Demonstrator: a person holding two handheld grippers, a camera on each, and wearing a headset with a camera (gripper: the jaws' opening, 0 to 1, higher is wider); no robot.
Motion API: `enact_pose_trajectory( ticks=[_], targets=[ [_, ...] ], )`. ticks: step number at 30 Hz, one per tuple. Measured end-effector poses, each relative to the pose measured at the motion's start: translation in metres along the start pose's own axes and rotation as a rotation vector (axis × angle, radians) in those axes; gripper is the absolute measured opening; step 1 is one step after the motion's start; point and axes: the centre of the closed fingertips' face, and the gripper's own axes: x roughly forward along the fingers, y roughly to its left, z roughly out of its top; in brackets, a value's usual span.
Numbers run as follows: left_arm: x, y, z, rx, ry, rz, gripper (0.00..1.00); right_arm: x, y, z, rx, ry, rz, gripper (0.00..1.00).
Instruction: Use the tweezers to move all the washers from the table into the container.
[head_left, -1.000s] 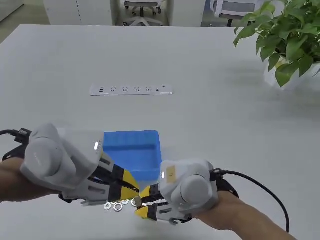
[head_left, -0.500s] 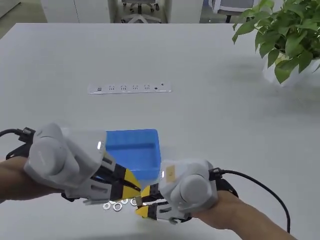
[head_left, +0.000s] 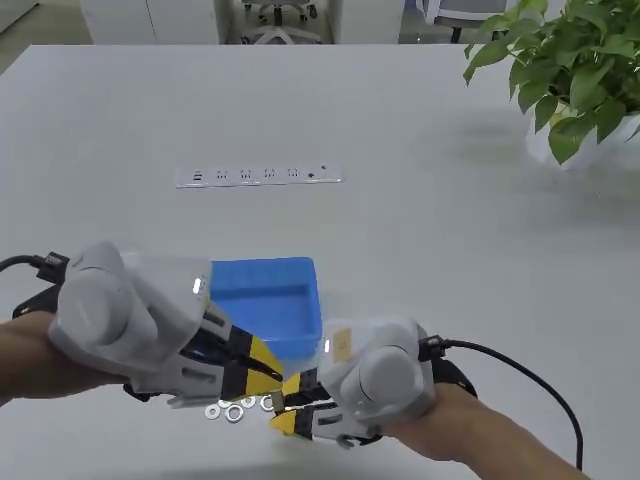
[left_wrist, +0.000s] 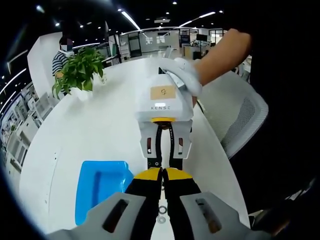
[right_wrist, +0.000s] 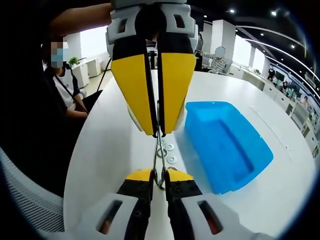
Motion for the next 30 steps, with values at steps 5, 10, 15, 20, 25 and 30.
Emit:
enact_pose_trajectory(
  ticks=[5,10,15,20,25,30],
  targets=[
    [0.0003,-0.0001,0.0003,-0.002,-0.001,0.0,0.06,-0.0001,-0.0004,-0.0002,0.018,-0.004,-0.004,0.11],
    [0.0003,0.0006,0.0001,-0.005,-0.003,0.0,0.06,-0.0003,-0.0006,-0.0004,0.032,-0.004,-0.006,0.1],
    [0.0006,0.0013,0.0001,-0.005,-0.003,0.002,0.06,-0.0005,-0.0008,-0.0005,0.051,-0.008,-0.012,0.09],
    [0.0008,0.002,0.0002,-0.002,-0.003,0.005,0.06,-0.0008,-0.0005,-0.0004,0.052,-0.007,-0.008,0.08],
    [0.0002,0.0021,0.0,-0.001,-0.001,0.007,0.06,-0.0007,-0.0002,-0.0002,0.048,-0.008,-0.005,0.08],
    [0.0002,0.0017,0.0004,0.0,0.0,0.008,0.06,-0.001,0.0006,0.0,0.042,-0.01,-0.005,0.08]
  ],
)
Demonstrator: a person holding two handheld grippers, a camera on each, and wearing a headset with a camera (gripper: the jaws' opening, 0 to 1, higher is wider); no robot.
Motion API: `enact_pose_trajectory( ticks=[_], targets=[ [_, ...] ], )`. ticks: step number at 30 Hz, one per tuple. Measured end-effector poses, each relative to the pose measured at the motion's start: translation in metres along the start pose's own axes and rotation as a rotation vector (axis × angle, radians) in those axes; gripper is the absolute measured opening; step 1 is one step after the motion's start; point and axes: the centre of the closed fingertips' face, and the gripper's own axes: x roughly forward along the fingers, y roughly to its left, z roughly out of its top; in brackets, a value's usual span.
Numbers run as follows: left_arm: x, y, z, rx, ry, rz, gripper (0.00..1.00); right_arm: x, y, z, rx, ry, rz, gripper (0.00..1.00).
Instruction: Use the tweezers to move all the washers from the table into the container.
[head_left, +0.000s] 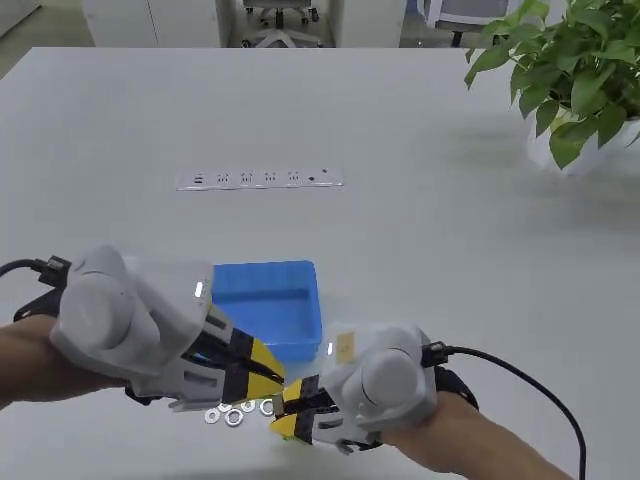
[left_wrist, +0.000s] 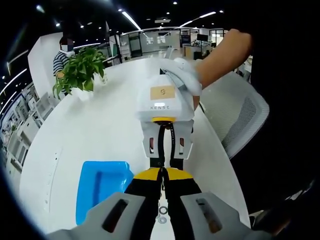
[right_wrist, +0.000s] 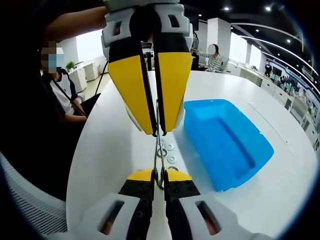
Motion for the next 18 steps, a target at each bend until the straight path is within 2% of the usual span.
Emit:
enact_pose_trajectory(
  ticks=[11,18],
  targets=[
    [-0.005,0.003,0.003,-0.01,-0.015,0.02,0.07,-0.003,-0.003,0.005,-0.003,-0.017,-0.011,0.08],
    [-0.012,0.006,0.003,-0.025,-0.028,0.04,0.16,-0.006,-0.004,0.008,-0.012,-0.019,-0.015,0.08]
  ],
)
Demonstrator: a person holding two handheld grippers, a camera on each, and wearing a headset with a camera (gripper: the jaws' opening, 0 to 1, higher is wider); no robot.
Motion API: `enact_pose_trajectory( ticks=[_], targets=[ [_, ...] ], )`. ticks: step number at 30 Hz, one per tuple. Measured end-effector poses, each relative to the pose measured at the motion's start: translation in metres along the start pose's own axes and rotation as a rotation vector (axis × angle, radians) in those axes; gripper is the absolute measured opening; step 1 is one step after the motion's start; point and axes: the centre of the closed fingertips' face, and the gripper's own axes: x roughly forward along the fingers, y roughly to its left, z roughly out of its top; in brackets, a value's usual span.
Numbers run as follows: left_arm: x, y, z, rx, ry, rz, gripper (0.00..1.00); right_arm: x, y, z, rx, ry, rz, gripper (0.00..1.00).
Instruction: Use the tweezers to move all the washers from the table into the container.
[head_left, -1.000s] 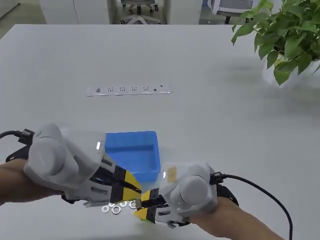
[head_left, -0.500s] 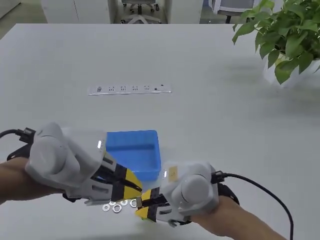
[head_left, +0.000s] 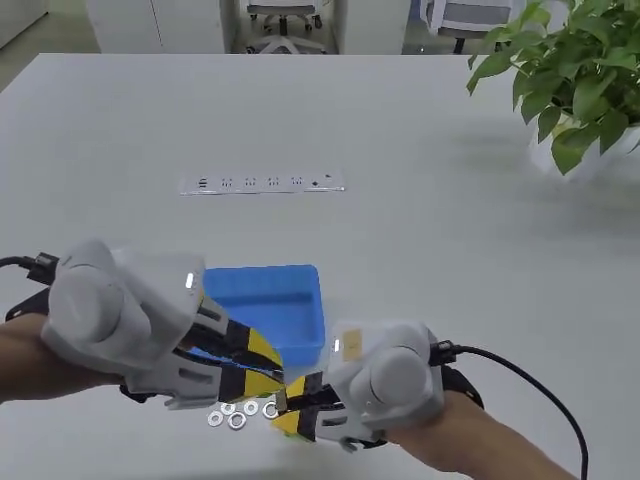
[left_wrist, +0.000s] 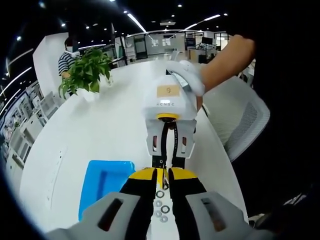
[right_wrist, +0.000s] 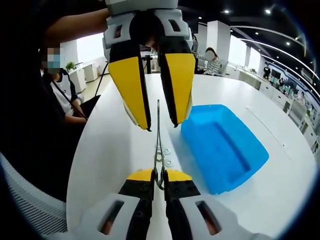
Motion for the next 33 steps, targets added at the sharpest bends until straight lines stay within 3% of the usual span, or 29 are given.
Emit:
enact_pose_trajectory(
  ticks=[14,33],
  targets=[
    [-0.018,-0.002,-0.003,-0.126,-0.075,0.079,0.38,-0.009,-0.001,0.009,-0.03,0.003,-0.003,0.08],
    [-0.043,0.0,-0.028,-0.303,-0.145,0.263,0.64,-0.022,-0.009,0.032,-0.064,-0.018,-0.008,0.08]
  ],
)
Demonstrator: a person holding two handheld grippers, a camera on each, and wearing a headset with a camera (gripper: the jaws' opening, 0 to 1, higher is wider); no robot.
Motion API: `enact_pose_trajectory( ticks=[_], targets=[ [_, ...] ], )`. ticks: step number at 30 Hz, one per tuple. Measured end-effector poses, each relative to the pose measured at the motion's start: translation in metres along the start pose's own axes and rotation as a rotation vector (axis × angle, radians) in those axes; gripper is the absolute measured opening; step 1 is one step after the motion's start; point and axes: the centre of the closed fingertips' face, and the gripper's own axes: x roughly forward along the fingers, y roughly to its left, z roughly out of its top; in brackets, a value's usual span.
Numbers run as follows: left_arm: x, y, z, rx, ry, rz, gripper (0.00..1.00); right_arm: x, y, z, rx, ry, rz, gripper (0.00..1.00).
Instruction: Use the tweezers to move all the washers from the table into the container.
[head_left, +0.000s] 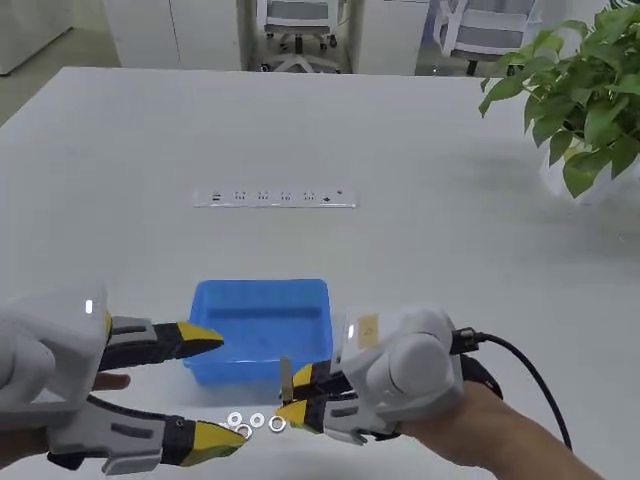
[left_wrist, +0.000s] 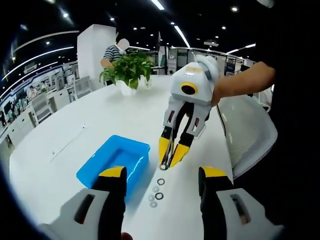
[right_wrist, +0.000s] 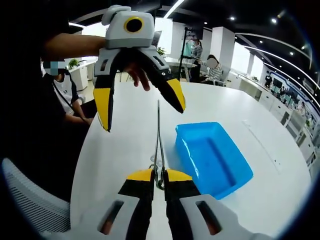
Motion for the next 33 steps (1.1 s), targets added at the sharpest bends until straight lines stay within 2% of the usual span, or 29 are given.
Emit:
enact_pose_trajectory(
  ticks=[10,15,19,21,33],
  targets=[
    [-0.01,0.005,-0.005,-0.063,-0.033,0.085,0.73,-0.006,-0.01,0.014,-0.008,-0.018,-0.015,0.09],
    [-0.013,0.006,-0.007,-0.077,-0.044,0.111,0.76,-0.008,-0.018,0.023,-0.007,-0.036,-0.022,0.09],
    [-0.014,0.006,-0.008,-0.09,-0.045,0.136,0.83,-0.008,-0.022,0.028,-0.012,-0.043,-0.025,0.09],
    [-0.015,0.004,-0.009,-0.098,-0.045,0.138,0.83,-0.008,-0.025,0.031,-0.015,-0.05,-0.027,0.09],
    [-0.018,0.004,-0.008,-0.123,-0.072,0.185,0.95,-0.001,-0.046,0.032,-0.036,-0.06,-0.03,0.09]
  ],
)
